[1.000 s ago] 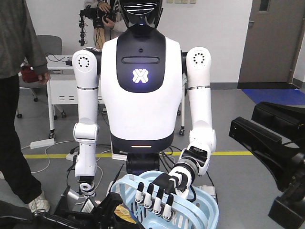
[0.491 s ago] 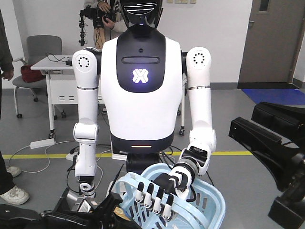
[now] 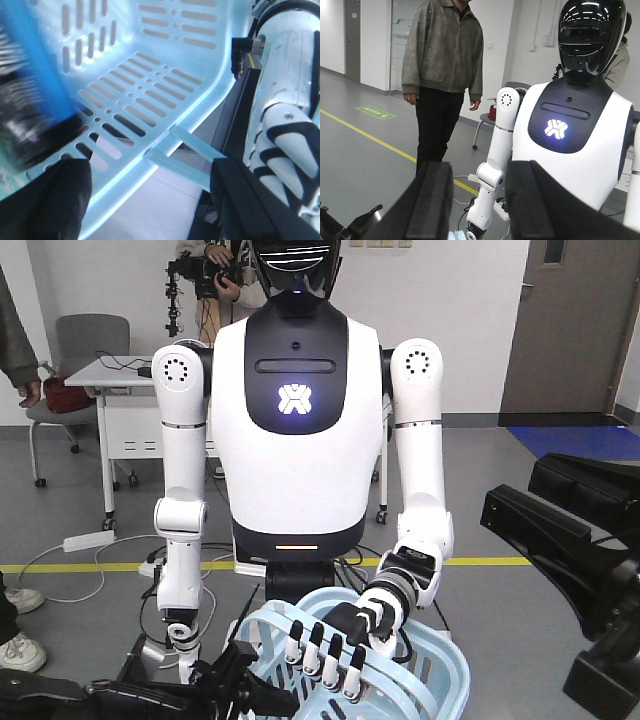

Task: Pick snacks and fruit into basket
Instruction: 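Open the left gripper to release the box and withdraw it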

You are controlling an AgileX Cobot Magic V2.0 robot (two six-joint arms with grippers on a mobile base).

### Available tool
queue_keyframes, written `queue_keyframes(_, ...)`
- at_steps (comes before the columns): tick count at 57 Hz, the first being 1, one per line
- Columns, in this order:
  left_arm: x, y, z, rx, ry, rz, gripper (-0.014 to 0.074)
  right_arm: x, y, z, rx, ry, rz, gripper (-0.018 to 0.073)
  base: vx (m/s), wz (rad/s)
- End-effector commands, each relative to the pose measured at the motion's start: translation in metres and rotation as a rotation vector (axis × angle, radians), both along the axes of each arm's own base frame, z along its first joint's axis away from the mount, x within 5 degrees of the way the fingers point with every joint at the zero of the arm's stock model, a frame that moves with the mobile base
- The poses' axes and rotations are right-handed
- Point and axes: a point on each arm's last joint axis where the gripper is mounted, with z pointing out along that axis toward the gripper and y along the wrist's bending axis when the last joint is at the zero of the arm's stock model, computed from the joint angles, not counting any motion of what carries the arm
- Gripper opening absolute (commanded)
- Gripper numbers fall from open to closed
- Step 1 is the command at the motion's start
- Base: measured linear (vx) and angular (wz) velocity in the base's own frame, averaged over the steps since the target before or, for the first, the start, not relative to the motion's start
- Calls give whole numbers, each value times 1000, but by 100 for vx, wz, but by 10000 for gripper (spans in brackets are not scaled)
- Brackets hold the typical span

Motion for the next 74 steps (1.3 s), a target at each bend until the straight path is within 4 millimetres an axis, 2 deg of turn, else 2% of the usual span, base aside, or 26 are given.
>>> queue_keyframes(1, -2, -4, 27, -81, -57, -17, 568, -1, -4, 11, -8, -51, -39, 329, 0, 0)
queue_keyframes(12, -11, 5, 55, -50, -192, -9, 538, -1, -4, 11, -8, -51, -39, 329, 0, 0)
queue_keyframes(13, -21, 14, 75, -6, -279, 8, 538, -1, -4, 11, -8, -51, -39, 329, 0, 0)
queue_keyframes(23, -41, 32, 102, 71, -386, 24, 538, -1, -4, 11, -8, -51, -39, 329, 0, 0)
queue_keyframes(34, -72, 73, 145, 270, -666, 109, 534, -1, -4, 11, -4, -47, -38, 329, 0, 0)
queue_keyframes(43, -102, 103, 170, 433, -849, 185, 533, -1, -4, 11, -2, -46, -38, 329, 0, 0)
queue_keyframes(58, -150, 136, 196, 803, -1116, 234, 472, -8, -11, 13, 54, -43, -63, 329, 0, 0)
queue_keyframes(67, -181, 154, 198, 978, -1127, 255, 415, -20, -26, -5, 75, -40, -145, 329, 0, 0)
queue_keyframes(74, -197, 162, 197, 1017, -1120, 274, 408, -28, -30, -12, 86, -38, -146, 329, 0, 0)
